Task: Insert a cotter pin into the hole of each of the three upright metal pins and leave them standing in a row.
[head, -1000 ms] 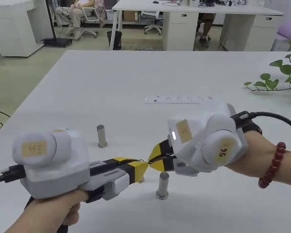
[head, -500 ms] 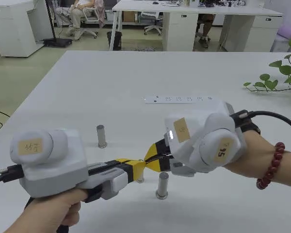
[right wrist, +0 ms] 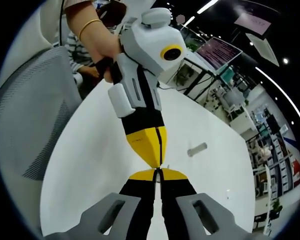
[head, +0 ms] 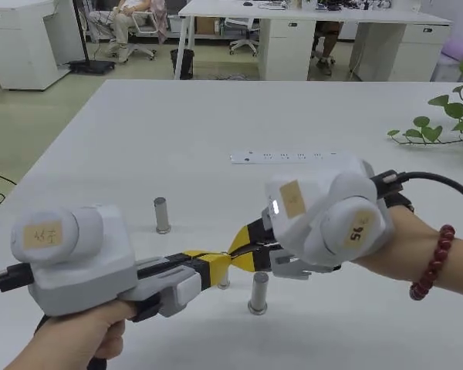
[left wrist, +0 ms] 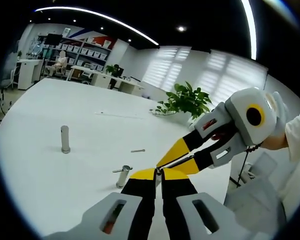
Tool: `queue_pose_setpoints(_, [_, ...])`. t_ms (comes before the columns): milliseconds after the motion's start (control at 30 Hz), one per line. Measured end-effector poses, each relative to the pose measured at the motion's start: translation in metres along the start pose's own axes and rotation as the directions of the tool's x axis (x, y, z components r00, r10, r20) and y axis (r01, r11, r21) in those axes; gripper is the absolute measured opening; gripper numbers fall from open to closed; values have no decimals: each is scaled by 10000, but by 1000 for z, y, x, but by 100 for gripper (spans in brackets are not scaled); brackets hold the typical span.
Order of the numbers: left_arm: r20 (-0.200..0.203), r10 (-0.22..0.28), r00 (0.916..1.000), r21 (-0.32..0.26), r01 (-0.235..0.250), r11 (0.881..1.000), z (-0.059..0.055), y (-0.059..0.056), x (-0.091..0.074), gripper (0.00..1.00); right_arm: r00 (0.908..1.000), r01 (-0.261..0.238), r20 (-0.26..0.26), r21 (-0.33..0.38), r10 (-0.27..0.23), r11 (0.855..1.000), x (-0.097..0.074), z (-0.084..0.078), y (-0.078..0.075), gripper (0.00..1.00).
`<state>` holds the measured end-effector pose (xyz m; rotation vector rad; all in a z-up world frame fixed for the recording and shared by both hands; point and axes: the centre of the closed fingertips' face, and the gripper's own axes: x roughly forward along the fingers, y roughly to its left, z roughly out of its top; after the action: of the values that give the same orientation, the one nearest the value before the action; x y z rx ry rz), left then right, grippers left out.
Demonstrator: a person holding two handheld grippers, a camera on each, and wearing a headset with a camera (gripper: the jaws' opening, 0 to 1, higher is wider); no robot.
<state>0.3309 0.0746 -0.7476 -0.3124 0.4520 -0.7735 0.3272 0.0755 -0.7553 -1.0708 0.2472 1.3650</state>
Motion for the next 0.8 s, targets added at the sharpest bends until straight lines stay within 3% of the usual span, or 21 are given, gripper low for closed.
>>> queue_pose_setpoints(267, [96, -94, 9999, 116, 93, 9999, 2, -1, 0, 0, 9998, -33, 213, 574, 20, 9983, 1, -2, 1, 6])
queue_pose_setpoints(533, [11, -147, 9999, 809, 146, 9966, -1, 0, -2, 0, 9988, -254, 444, 1446, 191, 9892, -3, -6, 2, 10])
queue_pose_setpoints(700, [-145, -387, 9991, 1311, 403, 9906, -3, -4, -2, 0, 9947, -695, 906, 2366, 492, 9691, -6, -8, 4, 10])
queue_pose_setpoints(800, [-136, -738, 9972, 1389, 750, 9875, -3, -11, -3, 0, 9882, -1128, 1329, 2992, 757, 9475, -7, -8, 8, 11])
